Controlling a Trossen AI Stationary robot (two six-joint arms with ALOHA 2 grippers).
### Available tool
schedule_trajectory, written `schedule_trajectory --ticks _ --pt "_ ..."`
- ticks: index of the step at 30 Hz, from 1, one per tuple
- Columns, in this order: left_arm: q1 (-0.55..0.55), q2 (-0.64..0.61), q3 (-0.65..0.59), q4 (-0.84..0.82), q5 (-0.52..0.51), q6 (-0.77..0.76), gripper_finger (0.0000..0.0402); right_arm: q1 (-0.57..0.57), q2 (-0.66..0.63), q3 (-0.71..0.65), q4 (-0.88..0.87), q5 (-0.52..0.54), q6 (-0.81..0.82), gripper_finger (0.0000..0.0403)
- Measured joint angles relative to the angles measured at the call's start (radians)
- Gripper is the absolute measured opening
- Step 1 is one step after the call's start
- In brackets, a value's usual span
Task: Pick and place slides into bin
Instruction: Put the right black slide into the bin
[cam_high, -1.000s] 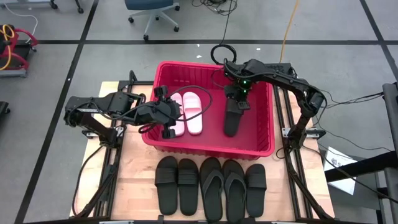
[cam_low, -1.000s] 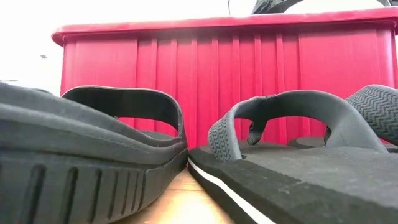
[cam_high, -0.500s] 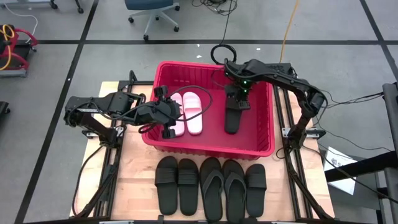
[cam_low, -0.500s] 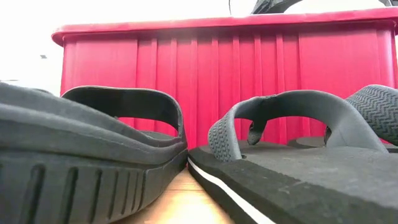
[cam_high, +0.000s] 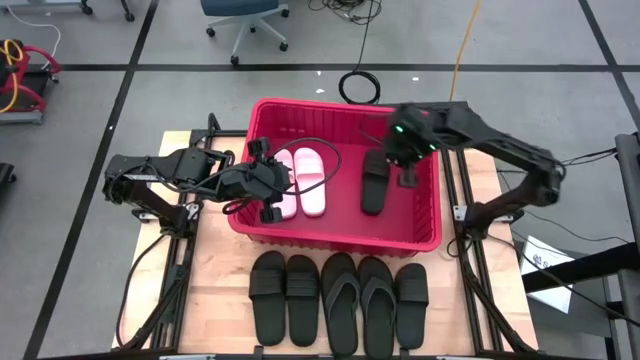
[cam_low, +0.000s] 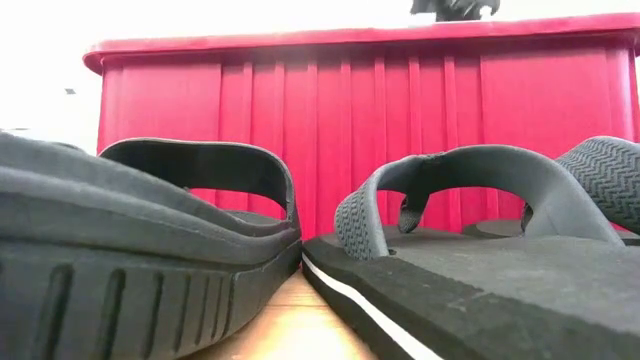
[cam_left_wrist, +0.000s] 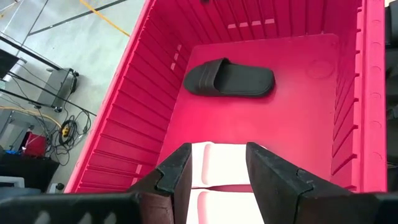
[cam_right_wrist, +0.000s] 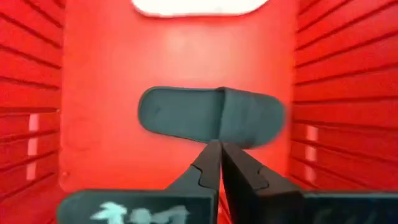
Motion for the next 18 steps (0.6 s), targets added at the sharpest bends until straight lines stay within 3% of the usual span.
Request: schedule_trajectory --ticks 3,7,18 --pt "0.0 0.0 0.0 0.0 0.0 0.0 0.0147 0.117 -0.072 0.001 -0.014 0.11 0.082 0.0004" --pt "0.0 0.0 0.0 0.0 0.0 -0.002 0.0147 0.309 -0.142 0.001 -0.042 0.174 0.254 0.0002" --pt "0.0 0.0 0.0 -0.001 0.0 0.003 0.0147 0.883 -0.121 0.001 -0.149 0.167 0.751 0.0"
